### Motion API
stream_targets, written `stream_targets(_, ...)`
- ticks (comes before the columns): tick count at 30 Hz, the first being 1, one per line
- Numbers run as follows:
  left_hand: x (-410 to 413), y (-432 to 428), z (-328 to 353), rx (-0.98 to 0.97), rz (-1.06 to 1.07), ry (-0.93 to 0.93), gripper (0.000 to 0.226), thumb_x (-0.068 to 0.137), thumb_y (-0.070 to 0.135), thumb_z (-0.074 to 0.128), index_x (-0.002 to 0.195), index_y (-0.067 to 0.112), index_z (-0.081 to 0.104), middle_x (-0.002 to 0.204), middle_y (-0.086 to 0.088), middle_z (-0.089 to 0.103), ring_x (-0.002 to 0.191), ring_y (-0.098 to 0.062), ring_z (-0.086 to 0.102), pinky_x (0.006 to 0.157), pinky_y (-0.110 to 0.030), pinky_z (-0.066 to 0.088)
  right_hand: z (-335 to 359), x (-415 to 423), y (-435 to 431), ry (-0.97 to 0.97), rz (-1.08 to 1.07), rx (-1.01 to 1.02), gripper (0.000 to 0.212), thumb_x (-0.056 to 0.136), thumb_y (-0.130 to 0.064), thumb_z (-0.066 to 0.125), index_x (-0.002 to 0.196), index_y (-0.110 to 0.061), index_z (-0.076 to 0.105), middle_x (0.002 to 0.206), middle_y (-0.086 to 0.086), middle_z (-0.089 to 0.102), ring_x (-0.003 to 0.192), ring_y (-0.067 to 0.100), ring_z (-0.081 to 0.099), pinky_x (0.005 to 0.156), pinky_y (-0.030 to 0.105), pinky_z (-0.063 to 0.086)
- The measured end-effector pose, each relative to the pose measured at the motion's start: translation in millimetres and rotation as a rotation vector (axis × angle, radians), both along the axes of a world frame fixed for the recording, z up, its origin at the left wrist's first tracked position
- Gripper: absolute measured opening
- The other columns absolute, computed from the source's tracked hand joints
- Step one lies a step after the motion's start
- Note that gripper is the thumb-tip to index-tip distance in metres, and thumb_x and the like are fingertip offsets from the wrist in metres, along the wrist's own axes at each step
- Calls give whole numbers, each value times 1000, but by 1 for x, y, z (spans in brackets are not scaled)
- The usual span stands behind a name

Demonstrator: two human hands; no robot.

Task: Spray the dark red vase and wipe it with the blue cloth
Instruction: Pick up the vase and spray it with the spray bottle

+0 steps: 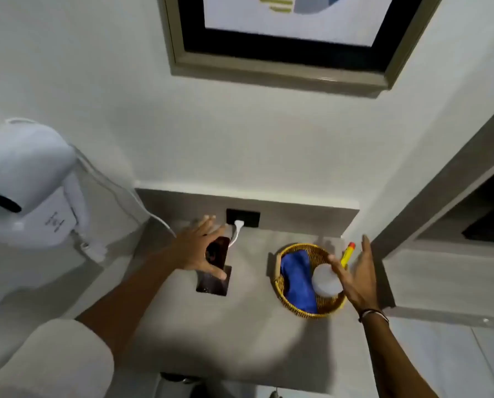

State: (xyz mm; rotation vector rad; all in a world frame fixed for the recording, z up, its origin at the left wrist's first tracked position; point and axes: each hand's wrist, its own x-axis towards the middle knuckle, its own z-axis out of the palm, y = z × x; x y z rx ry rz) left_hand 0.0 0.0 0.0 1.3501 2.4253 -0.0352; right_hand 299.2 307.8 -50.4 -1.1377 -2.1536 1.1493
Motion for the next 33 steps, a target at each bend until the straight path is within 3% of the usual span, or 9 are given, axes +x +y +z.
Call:
stream_targets(4,4,-8,-21,22,-42,-82,138,63,74,85,169,18,16,175,-10,16,162,-39,10,129,-52,17,-44,3,-15,-30,105,-156,126,79,-30,97,172,-32,13,172,1,39,149,23,45,121,47,41)
stream_targets(7,0,-3,-27,197,-7,-94,111,62,51,94,154,18,42,146,-6,52,137,-29,46,115,-42,39,-59,-14,-15,-32,-43,-104,104,88,-18,91,168,-24,26,164,10,49,143,31,55,116,56,49)
stream_targets(13,-4,-18,-37,340,61,-220,109,53,46,94,148,22,46,139,-1,53,127,-22,48,109,-42,44,-58,-31,1,-55,-180,70,47,104,-18,72,145,-7,53,144,20,61,131,42,64,107,55,55)
stream_targets(16,-7,-31,-46,398,121,-337,109,53,34,94,149,21,45,138,-2,51,127,-26,51,107,-50,49,-40,-29,-3,2,-99,164,42,103,-11,69,142,-5,55,140,21,65,125,39,67,101,41,53)
stream_targets(20,-6,-41,-59,494,173,-449,108,55,25,94,150,26,43,139,2,49,128,-22,55,107,-40,52,11,-28,-43,211,71,229,41,96,-21,60,136,-15,62,119,-1,70,101,-7,64,90,6,47)
stream_targets(22,-7,-46,-64,525,195,-490,108,56,19,95,150,28,42,142,4,49,132,-18,54,111,-35,49,28,-27,-77,251,203,254,36,97,-18,61,132,-15,68,108,-6,69,98,-7,65,86,15,54)
stream_targets(26,-15,-63,-74,546,238,-555,114,57,9,96,155,28,40,149,4,50,139,-17,50,114,-28,45,30,-34,-158,202,371,-92,24,97,-28,67,101,-7,78,93,11,78,84,29,74,73,56,59)
stream_targets(30,-19,-80,-83,575,235,-604,114,55,10,96,151,40,41,142,29,51,136,4,49,110,-13,40,15,-53,-218,77,434,-261,21,96,-44,68,98,-30,82,83,7,80,68,20,70,68,59,59)
stream_targets(33,-22,-92,-90,590,234,-620,116,54,14,95,147,53,40,140,36,50,137,6,48,108,-11,38,2,-66,-246,61,361,-311,27,95,-50,68,116,-40,82,80,8,79,63,12,61,65,54,57)
